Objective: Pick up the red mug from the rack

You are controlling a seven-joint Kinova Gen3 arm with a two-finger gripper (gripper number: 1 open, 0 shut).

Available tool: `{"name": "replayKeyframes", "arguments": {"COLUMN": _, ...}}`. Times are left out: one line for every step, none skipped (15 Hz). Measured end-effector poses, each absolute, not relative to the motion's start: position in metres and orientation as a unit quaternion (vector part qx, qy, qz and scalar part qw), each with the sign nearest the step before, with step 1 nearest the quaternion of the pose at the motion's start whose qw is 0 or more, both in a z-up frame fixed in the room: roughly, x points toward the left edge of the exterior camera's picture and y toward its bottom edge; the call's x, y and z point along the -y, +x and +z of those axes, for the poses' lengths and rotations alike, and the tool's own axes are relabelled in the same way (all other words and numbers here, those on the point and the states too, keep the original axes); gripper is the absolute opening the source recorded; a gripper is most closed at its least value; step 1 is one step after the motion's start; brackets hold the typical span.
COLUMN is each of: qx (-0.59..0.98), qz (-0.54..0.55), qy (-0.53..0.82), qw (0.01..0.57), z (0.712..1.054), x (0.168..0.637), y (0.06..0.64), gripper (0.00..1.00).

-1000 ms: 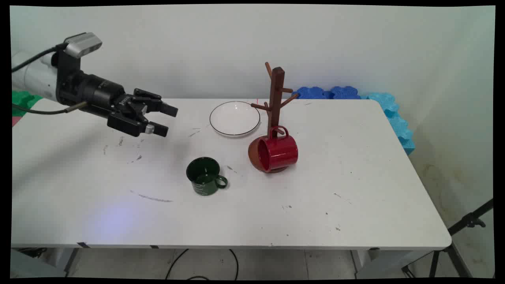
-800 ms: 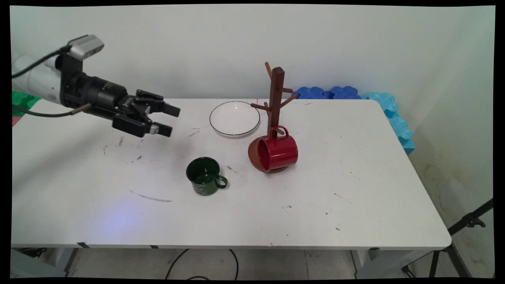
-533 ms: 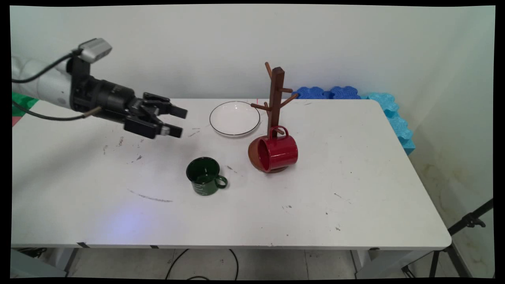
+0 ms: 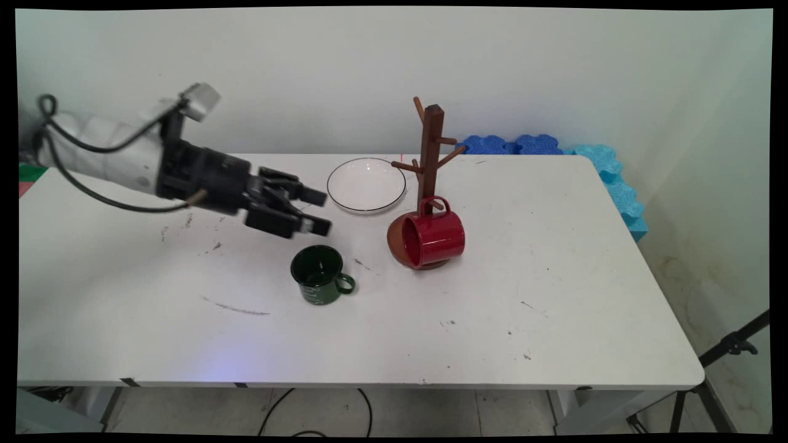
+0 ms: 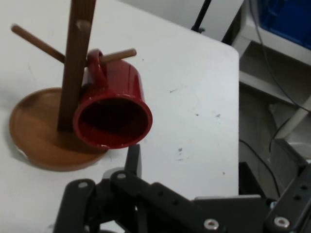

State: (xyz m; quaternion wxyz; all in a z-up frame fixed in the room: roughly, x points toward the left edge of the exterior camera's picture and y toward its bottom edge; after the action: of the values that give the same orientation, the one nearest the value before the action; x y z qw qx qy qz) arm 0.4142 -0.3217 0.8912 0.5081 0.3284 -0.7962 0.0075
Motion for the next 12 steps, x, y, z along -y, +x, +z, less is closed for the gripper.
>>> {"name": "replayKeyframes", "arguments": {"qx": 0.796, "qz": 0.008, "qy": 0.335, "qw": 0.505, "z": 0.889, "x": 0.321, "y": 0.408, "gripper": 1.0}}
{"name": "replayKeyframes", "arguments": {"qx": 0.795, "qz": 0.009, "qy": 0.344, "qw": 0.5, "z": 0.886, "x": 0.321, "y": 0.398, "gripper": 1.0}}
{"name": "replayKeyframes", "arguments": {"qx": 0.794, "qz": 0.009, "qy": 0.354, "qw": 0.495, "z": 0.882, "x": 0.321, "y": 0.387, "gripper": 1.0}}
{"name": "replayKeyframes", "arguments": {"qx": 0.793, "qz": 0.011, "qy": 0.362, "qw": 0.49, "z": 0.879, "x": 0.322, "y": 0.379, "gripper": 1.0}}
{"name": "replayKeyframes", "arguments": {"qx": 0.791, "qz": 0.014, "qy": 0.371, "qw": 0.485, "z": 0.875, "x": 0.323, "y": 0.369, "gripper": 1.0}}
{"name": "replayKeyframes", "arguments": {"qx": 0.79, "qz": 0.016, "qy": 0.381, "qw": 0.481, "z": 0.871, "x": 0.324, "y": 0.359, "gripper": 1.0}}
{"name": "replayKeyframes", "arguments": {"qx": 0.788, "qz": 0.02, "qy": 0.389, "qw": 0.477, "z": 0.867, "x": 0.327, "y": 0.35, "gripper": 1.0}}
{"name": "replayKeyframes", "arguments": {"qx": 0.787, "qz": 0.022, "qy": 0.395, "qw": 0.474, "z": 0.864, "x": 0.329, "y": 0.342, "gripper": 1.0}}
{"name": "replayKeyframes", "arguments": {"qx": 0.785, "qz": 0.026, "qy": 0.402, "qw": 0.471, "z": 0.86, "x": 0.332, "y": 0.335, "gripper": 1.0}}
{"name": "replayKeyframes", "arguments": {"qx": 0.784, "qz": 0.028, "qy": 0.406, "qw": 0.469, "z": 0.858, "x": 0.334, "y": 0.331, "gripper": 1.0}}
{"name": "replayKeyframes", "arguments": {"qx": 0.783, "qz": 0.031, "qy": 0.409, "qw": 0.467, "z": 0.856, "x": 0.335, "y": 0.326, "gripper": 1.0}}
{"name": "replayKeyframes", "arguments": {"qx": 0.782, "qz": 0.035, "qy": 0.415, "qw": 0.464, "z": 0.853, "x": 0.338, "y": 0.32, "gripper": 1.0}}
